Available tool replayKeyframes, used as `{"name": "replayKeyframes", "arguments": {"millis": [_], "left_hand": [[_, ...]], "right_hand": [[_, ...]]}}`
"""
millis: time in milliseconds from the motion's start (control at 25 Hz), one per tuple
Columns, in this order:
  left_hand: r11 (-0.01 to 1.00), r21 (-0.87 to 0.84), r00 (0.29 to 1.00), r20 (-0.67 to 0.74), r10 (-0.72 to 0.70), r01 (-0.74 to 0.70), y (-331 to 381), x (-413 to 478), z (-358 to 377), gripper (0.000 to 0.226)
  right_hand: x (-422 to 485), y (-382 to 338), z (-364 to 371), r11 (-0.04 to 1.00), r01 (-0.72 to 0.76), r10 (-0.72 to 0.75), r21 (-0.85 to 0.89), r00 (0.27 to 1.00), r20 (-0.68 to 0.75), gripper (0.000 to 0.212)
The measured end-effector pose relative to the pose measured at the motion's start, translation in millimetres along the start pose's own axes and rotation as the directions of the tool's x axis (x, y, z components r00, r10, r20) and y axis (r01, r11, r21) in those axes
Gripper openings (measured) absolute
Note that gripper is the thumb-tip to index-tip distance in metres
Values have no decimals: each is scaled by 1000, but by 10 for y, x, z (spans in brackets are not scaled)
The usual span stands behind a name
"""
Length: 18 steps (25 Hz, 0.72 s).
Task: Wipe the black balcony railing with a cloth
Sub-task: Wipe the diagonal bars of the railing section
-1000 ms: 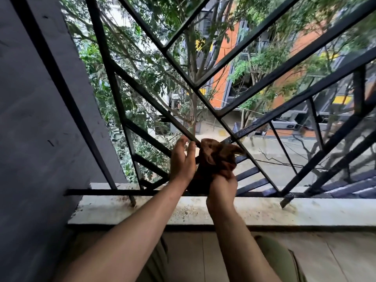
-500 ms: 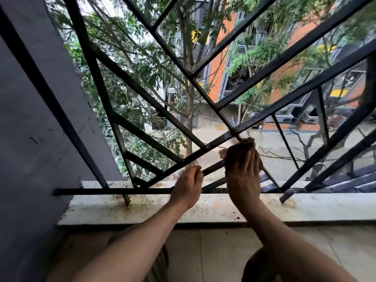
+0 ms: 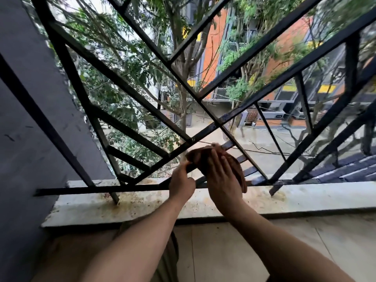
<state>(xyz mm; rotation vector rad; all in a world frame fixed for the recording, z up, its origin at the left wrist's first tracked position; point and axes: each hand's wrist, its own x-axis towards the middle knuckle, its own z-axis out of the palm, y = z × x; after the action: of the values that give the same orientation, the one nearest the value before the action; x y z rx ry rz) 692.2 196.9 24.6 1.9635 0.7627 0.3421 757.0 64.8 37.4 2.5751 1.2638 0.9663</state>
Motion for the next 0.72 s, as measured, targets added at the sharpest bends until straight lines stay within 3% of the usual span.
{"name": "replayKeyframes", "arguments": {"millis": [80,160,240,280,360,400,440,520,600,640,720], "left_hand": [[999,-29,999,36,20,-19,-34,3,-54,65],[1000,-12,997,69,18,-17,-56,55,-96,69],[997,-76,997,75,-22,28,-77,91,-110,70],[992,-115,997,68,-38,46,-135,115,-101,66],[992,-111,995,84,-57,67,-277,123,-167,59],[992,-81,992,95,-84,92,-358,101,-233,63],[993,-26,987,116,-115,118,-457,51,-307,69],[981,107,975,138,-177,163,-594,-25,-421,73],[976,133,974,122,-190,174,-667,-78,-425,75],[978,137,975,133,-176,158,-676,-88,-410,76],[979,170,980,140,-141,117,-720,-44,-408,77]], "right_hand": [[249,119,42,991,100,-96,-93,994,43,59],[617,290,-24,998,13,-6,-68,994,105,47],[677,104,-140,992,-127,122,1,956,267,42],[602,-97,-126,993,-118,106,20,942,318,43],[423,-417,-38,979,89,-154,183,912,381,51],[414,-333,-17,934,209,-306,289,885,352,57],[455,-127,-18,911,250,-346,328,895,280,55],[516,316,-47,960,140,-194,243,957,214,33],[477,368,-4,998,16,-1,-64,974,228,41],[475,148,-15,988,52,-8,-145,958,288,43],[443,-491,50,982,184,-181,33,887,425,45]]}}
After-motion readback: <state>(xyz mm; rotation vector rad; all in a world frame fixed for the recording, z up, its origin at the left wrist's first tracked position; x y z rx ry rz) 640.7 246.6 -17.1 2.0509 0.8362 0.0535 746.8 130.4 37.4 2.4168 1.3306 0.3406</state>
